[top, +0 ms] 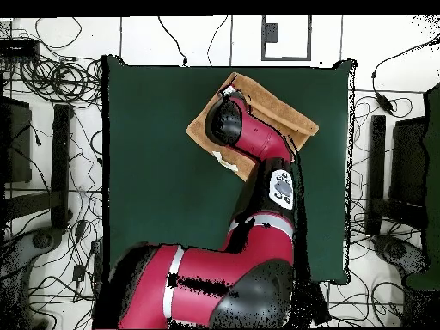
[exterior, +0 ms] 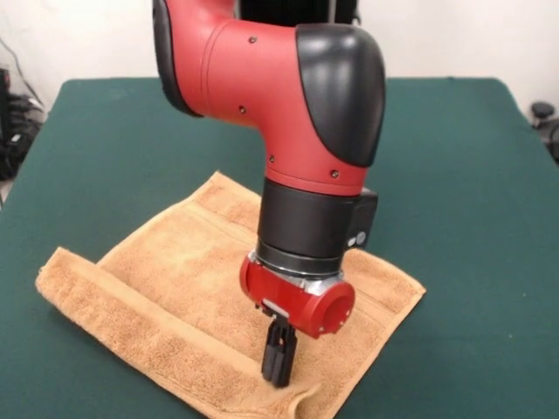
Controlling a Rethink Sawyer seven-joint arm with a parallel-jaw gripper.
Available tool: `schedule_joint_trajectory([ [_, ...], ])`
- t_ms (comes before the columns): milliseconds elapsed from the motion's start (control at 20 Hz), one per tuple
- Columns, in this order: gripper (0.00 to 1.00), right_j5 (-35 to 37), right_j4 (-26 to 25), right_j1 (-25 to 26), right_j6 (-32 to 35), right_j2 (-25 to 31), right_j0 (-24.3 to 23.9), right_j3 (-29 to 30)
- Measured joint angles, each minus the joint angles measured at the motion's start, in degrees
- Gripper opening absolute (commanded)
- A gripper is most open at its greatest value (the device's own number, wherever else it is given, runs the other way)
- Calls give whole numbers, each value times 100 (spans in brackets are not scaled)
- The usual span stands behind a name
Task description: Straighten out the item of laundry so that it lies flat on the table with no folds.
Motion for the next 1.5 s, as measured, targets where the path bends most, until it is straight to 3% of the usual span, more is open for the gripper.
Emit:
schedule_joint_trajectory([
  [300,0,194,55,249,0,-463,81,-423],
  [800,0,943,26,547,0,-1187,-226,-1129],
  [1100,0,1121,12,561,0,-1231,-264,-1171],
  [1500,0,1989,-6,268,0,-1187,-256,-973],
])
